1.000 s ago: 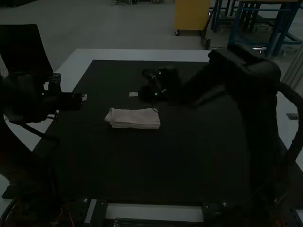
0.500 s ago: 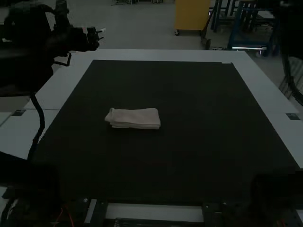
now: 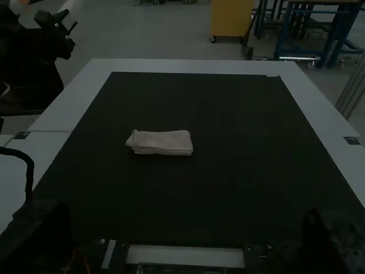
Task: Fold the towel.
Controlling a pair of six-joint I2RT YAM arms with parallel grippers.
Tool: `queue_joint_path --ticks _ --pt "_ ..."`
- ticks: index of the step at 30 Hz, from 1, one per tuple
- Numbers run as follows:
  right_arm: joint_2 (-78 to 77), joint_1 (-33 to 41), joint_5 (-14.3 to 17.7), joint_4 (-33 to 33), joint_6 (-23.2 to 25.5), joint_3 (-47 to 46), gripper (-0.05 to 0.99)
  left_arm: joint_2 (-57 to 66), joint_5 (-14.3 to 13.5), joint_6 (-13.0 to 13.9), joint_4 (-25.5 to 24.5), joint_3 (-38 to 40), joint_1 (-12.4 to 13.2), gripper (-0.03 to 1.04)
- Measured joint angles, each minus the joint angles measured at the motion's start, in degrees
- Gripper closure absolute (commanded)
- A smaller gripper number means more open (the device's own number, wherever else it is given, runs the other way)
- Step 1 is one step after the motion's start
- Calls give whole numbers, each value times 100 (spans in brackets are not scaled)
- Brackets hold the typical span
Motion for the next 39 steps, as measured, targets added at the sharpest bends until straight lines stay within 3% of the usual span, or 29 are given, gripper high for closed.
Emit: queue_joint_path --ticks 5,9,12,17,21,26,28,31,34,37,39 --pt "-723 2 319 -136 -92 -245 2 -1530 -343 -63 -74 -459 0 4" --pt "-791 0 553 -881 -282 -295 2 -2076 -564 -46 -409 -627 0 4" --pt "-789 0 800 -1217 -487 -529 2 -2057 -802 214 -730 -807 0 4" --pt "-789 0 1073 -966 -1196 -1604 2 -2057 -938 807 328 -1606 -2 4" --pt "-787 0 1370 -619 -1368 -2990 2 -2057 -938 1137 673 -2413 -2 4" --pt "-789 2 1414 -249 -1547 -4138 2 -2046 -938 1147 1019 -3051 0 4" --pt "-789 2 1615 170 -1578 -4478 2 -2046 -942 1145 1239 -3213 0 4" --pt "-787 2 1998 358 -1620 -4815 2 -2046 -1010 1143 1084 -3386 0 4" --pt "-789 2 2396 374 -1727 -5093 2 -2044 -1414 1152 518 -3534 0 4" --pt "-789 0 2640 291 -1917 -5335 2 -2046 -1971 1169 380 -3722 0 4" --pt "-789 2 2741 -258 -2035 -5383 2 -2046 -2304 1172 323 -3847 0 4"
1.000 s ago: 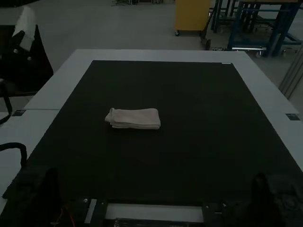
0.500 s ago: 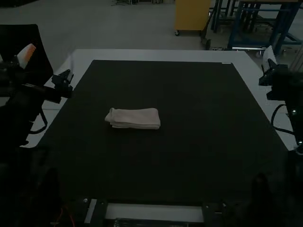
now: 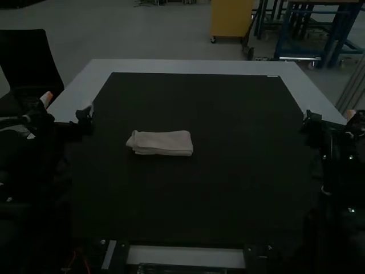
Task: Fold the towel.
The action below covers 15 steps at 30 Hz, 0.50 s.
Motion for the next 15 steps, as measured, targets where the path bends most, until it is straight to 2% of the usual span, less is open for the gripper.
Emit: queue_joint_path --ticks 1,3,4,6,9,12,15 --pt "2 0 24 -262 -66 0 2 -2 -136 0 -166 -50 0 4" --pt "2 0 79 -697 -192 0 2 0 -339 -13 -804 -105 0 4" --pt "2 0 83 -922 -236 0 2 4 -407 -48 -1143 -107 0 4" --pt "0 0 81 -1373 -328 0 2 4 -505 -153 -1517 -107 0 4" --pt "0 0 35 -1786 -511 0 2 4 -599 -273 -1705 -107 0 4" --pt "0 0 -39 -1814 -616 0 2 4 -636 -337 -1711 -107 0 4" --pt "0 0 -260 -1884 -678 0 2 4 -660 -374 -1711 -107 0 4"
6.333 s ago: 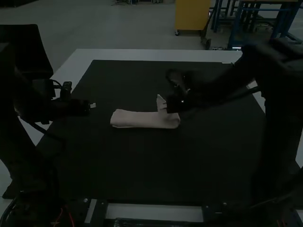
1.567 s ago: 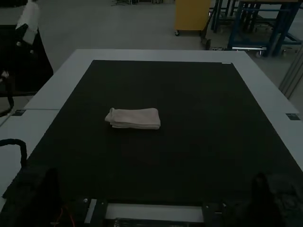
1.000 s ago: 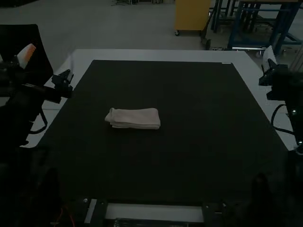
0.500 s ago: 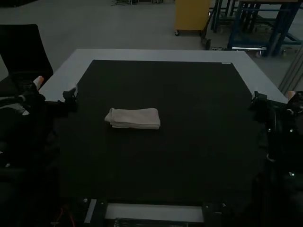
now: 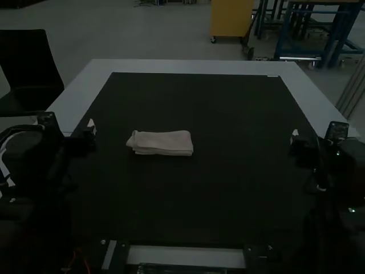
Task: Fold the towel.
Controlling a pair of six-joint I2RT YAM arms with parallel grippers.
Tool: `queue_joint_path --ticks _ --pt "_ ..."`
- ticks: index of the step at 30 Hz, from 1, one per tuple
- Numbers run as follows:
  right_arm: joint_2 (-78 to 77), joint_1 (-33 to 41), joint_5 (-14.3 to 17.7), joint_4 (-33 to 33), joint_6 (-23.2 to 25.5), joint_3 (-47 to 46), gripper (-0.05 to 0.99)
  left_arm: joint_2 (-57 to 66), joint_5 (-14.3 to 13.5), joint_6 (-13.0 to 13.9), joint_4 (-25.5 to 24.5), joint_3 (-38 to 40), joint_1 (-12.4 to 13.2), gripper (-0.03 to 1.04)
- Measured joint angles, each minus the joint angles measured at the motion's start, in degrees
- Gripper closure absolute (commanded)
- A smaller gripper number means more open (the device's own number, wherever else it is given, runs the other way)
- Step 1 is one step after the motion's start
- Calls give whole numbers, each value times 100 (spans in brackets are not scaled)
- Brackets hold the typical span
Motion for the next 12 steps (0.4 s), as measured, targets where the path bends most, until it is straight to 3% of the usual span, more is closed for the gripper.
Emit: queue_joint_path --ticks 12 --pt "0 0 -264 -20 -46 0 2 0 -52 -22 -17 0 0 4"
